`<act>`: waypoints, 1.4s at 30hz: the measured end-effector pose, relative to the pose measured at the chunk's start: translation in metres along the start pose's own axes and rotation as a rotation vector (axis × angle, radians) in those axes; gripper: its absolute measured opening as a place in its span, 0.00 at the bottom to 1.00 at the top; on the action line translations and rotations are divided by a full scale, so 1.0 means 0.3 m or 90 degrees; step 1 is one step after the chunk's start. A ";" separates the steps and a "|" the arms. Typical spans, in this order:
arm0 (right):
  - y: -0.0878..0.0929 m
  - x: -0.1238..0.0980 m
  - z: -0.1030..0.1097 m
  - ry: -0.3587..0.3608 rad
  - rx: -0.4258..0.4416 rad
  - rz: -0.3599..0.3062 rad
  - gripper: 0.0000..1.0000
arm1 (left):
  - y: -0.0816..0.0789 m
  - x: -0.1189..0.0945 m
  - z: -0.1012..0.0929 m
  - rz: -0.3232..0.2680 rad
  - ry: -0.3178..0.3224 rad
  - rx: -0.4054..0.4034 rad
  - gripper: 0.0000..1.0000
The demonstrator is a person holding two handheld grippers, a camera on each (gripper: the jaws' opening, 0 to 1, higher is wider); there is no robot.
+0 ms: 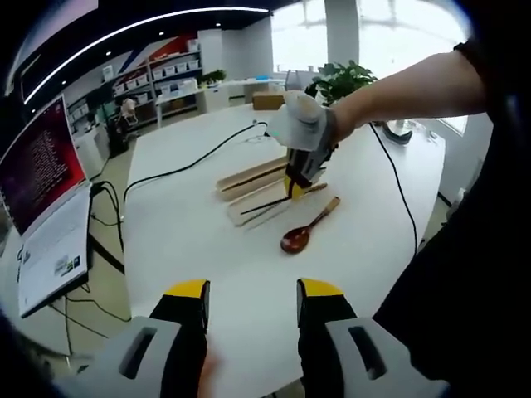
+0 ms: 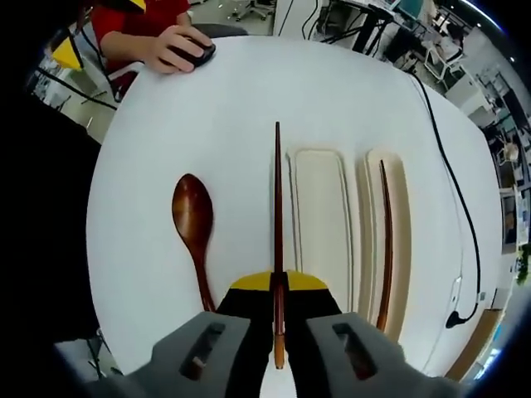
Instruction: Arrange the utensils inside the cutlery case until each visible utensil rests in its matching compartment.
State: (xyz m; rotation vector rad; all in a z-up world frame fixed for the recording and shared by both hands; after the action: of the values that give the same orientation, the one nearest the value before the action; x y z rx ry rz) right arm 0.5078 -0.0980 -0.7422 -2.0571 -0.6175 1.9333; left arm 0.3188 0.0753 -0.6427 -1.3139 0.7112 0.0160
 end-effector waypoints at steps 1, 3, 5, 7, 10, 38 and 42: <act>-0.001 -0.003 0.002 0.000 -0.001 0.000 0.00 | 0.001 -0.001 0.000 0.000 0.000 -0.001 0.43; -0.003 -0.006 0.003 -0.002 -0.003 0.000 0.00 | 0.006 0.000 0.002 0.004 0.000 0.001 0.43; -0.004 -0.010 0.001 -0.002 -0.006 0.001 0.00 | 0.006 0.000 0.002 0.006 0.002 0.002 0.43; -0.005 -0.015 -0.003 0.000 -0.006 0.001 0.00 | 0.004 0.001 0.003 0.004 0.003 0.002 0.43; -0.005 -0.022 -0.009 0.002 -0.005 0.000 0.00 | 0.000 0.001 0.009 0.006 0.003 0.007 0.43; 0.007 -0.095 -0.088 0.025 -0.009 -0.003 0.00 | 0.012 0.009 0.021 0.010 0.008 0.004 0.43; 0.001 -0.110 -0.100 0.028 -0.011 -0.007 0.00 | 0.006 0.015 0.019 0.006 0.009 0.003 0.43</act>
State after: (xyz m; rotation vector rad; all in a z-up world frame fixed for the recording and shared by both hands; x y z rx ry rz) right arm 0.5366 -0.1105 -0.7106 -2.0965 -0.6361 1.8770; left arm 0.3243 0.0792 -0.6460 -1.3078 0.7298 0.0126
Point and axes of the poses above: the point that each gripper's makers call its tool centre point, and the gripper's own axes: x roughly forward along the fingers, z roughly to its left, y roughly out of its underside, the point moved 6 cm from there along -x, roughly backward along the fingers, and after that the axes turned 14 degrees about -z, right-handed, at the moved point
